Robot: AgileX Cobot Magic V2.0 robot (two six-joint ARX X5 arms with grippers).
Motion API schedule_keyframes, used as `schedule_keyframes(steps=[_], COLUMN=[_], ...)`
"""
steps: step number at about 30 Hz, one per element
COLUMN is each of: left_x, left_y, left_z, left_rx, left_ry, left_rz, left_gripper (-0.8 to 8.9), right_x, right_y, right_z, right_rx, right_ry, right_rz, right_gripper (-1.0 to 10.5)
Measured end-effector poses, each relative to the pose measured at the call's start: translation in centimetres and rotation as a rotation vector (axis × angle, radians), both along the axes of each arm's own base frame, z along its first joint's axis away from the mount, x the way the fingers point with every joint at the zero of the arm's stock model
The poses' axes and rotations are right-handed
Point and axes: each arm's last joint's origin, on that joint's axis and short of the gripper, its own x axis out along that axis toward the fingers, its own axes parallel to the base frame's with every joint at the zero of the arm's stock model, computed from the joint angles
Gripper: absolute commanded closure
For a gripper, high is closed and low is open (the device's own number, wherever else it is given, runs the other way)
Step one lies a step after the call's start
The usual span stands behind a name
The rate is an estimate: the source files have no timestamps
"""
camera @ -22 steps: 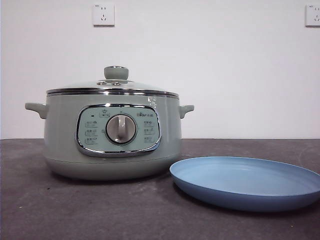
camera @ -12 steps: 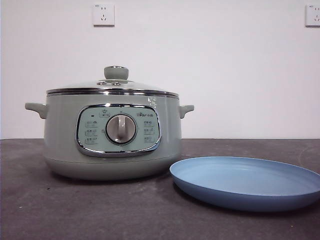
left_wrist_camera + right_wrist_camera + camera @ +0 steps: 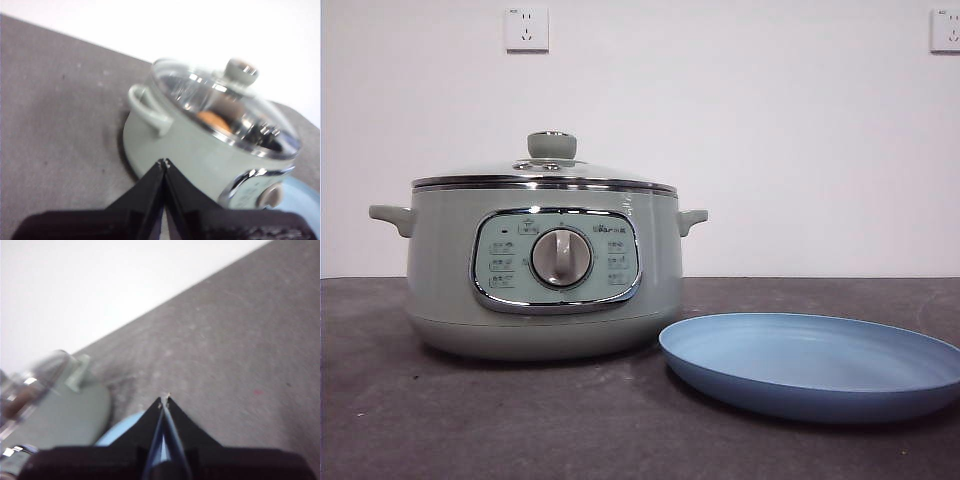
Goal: Take the potato out from the steamer,put the potato on the plate,close the lid
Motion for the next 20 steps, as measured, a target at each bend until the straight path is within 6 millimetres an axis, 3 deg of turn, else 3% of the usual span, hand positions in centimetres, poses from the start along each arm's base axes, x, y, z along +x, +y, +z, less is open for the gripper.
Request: schedule_keyframes(steps=[7,20], left_x=[-0.9,-0.1], left_y=[-0.2,-0.8], left_z=[3.5,10.0], left_rx=[-0.014,0.031], left_ry=[0.045,0.146], left_rz=[-0.033,-0.317], left_gripper=[8.22,8.22], right_x=[-0.1,0.5], right_y=[0.3,1.7], right_z=[4.7,14.4], right_rx=[0.010,-0.186], right_ry=[0.053,0.225], right_rz=[0.110,0.484], right_gripper=[9.6,9.6])
